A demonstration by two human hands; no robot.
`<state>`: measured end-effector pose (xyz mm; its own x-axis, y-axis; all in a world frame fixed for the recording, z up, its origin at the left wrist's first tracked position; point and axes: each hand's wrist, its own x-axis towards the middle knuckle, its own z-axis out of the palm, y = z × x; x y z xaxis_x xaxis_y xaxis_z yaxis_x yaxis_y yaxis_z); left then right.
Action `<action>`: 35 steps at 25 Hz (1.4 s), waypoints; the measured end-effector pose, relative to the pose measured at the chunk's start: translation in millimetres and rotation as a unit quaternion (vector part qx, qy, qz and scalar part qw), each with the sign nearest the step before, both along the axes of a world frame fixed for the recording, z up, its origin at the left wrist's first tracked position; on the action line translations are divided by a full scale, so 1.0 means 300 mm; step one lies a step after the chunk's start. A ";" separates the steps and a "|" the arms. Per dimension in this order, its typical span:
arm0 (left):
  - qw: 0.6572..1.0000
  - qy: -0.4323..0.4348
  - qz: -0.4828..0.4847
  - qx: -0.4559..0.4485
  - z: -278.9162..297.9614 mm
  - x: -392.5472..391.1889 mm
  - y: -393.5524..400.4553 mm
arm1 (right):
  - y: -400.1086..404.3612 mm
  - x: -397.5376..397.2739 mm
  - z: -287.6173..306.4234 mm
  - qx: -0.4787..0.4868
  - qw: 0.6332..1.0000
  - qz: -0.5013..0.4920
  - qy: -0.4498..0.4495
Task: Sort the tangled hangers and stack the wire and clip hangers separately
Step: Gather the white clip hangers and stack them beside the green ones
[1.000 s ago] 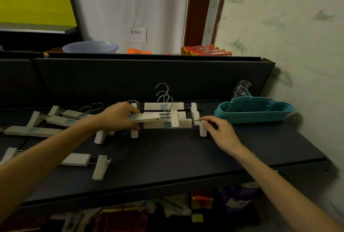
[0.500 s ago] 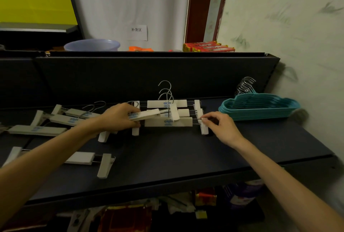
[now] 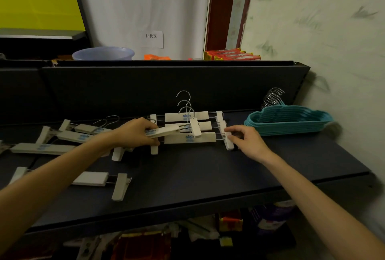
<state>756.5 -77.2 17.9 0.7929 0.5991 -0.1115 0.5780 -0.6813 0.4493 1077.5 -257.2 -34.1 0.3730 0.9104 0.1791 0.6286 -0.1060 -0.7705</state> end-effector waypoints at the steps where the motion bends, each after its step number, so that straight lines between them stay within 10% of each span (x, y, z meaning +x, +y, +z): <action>1: 1.000 -0.007 0.000 -0.010 0.000 -0.004 0.001 | 0.002 0.001 -0.002 0.005 1.000 -0.006 0.003; 21: 0.993 -0.021 0.094 -0.067 0.000 0.043 0.031 | 0.033 0.005 0.001 0.014 0.998 -0.027 0.049; 28: 0.990 -0.075 0.100 0.070 0.012 -0.008 -0.013 | 0.035 -0.009 -0.017 0.023 0.998 -0.049 0.037; 32: 0.984 -0.105 0.054 0.131 0.093 -0.009 -0.070 | 0.003 -0.060 -0.002 0.134 0.975 -0.088 -0.153; 35: 0.983 -0.078 0.011 0.165 0.089 0.046 -0.143 | -0.038 -0.135 0.049 0.209 0.977 0.002 -0.031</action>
